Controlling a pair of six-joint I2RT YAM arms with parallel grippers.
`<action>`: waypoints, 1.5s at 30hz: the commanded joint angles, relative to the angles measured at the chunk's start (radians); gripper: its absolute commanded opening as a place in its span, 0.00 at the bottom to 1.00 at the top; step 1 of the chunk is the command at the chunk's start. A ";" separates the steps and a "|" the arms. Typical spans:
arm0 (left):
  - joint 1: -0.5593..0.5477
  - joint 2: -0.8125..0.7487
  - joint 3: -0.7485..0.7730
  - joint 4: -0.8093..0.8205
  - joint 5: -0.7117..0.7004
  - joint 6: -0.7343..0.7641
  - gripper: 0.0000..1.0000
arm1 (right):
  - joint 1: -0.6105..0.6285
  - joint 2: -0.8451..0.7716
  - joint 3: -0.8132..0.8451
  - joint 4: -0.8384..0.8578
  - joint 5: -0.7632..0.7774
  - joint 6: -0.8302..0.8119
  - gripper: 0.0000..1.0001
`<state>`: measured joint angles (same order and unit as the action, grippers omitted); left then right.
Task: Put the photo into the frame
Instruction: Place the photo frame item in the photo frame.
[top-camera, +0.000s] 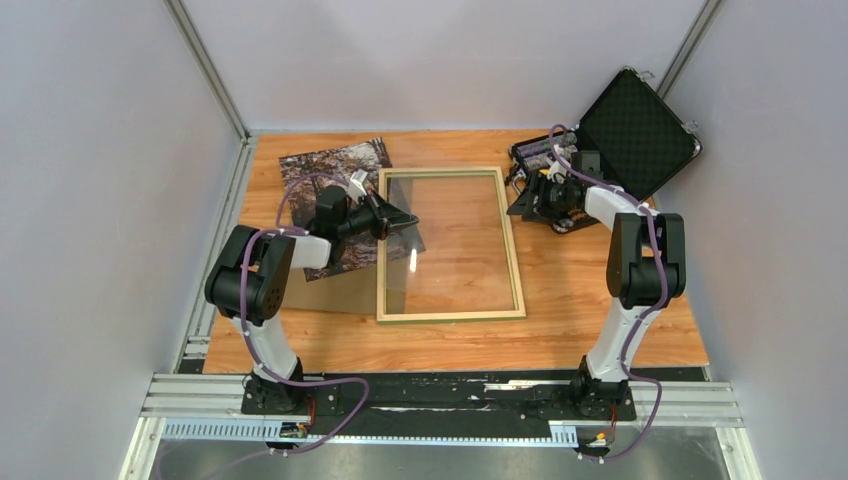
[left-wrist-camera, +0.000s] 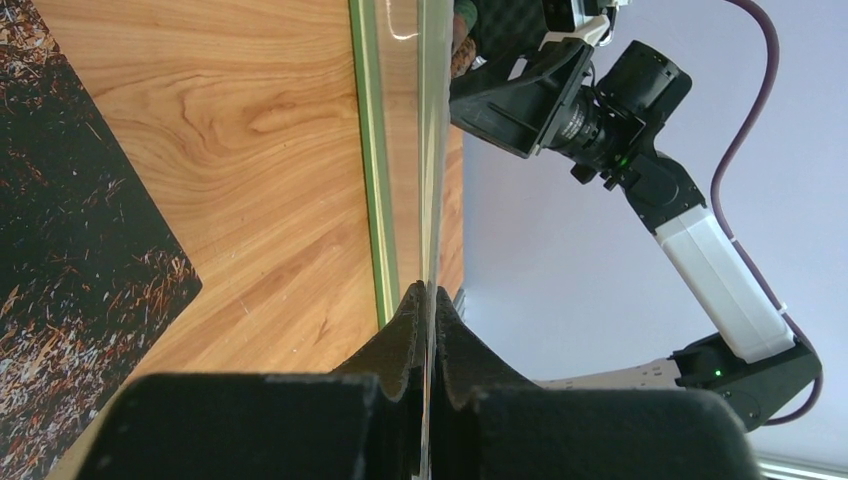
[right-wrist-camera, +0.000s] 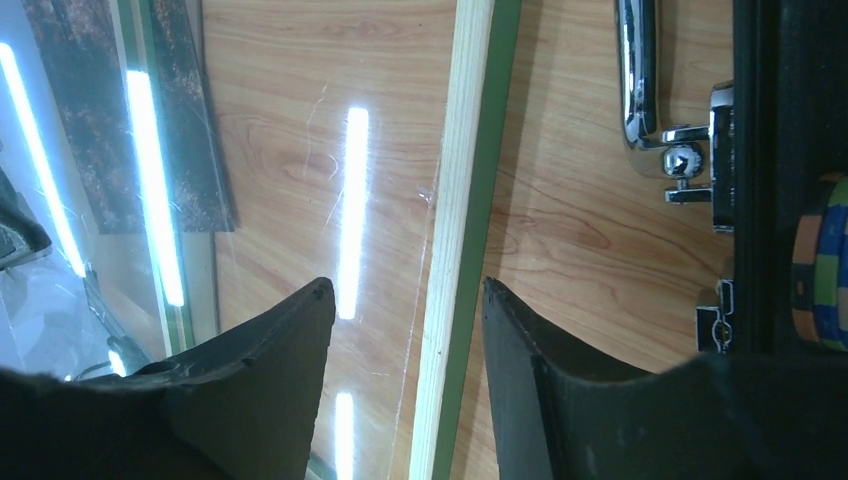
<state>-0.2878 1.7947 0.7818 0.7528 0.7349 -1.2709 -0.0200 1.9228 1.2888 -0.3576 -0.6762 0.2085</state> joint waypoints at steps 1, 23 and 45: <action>-0.010 0.016 0.040 0.057 0.020 -0.011 0.00 | 0.015 0.006 -0.009 0.040 -0.018 -0.001 0.54; -0.010 0.054 0.057 0.106 0.029 -0.077 0.00 | 0.016 0.036 -0.022 0.043 -0.014 -0.006 0.53; -0.011 0.026 0.017 -0.025 -0.027 -0.062 0.00 | 0.061 0.068 -0.038 0.052 -0.021 -0.001 0.52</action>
<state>-0.2874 1.8477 0.8043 0.7315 0.7177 -1.3380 0.0357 1.9812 1.2556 -0.3382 -0.6758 0.2081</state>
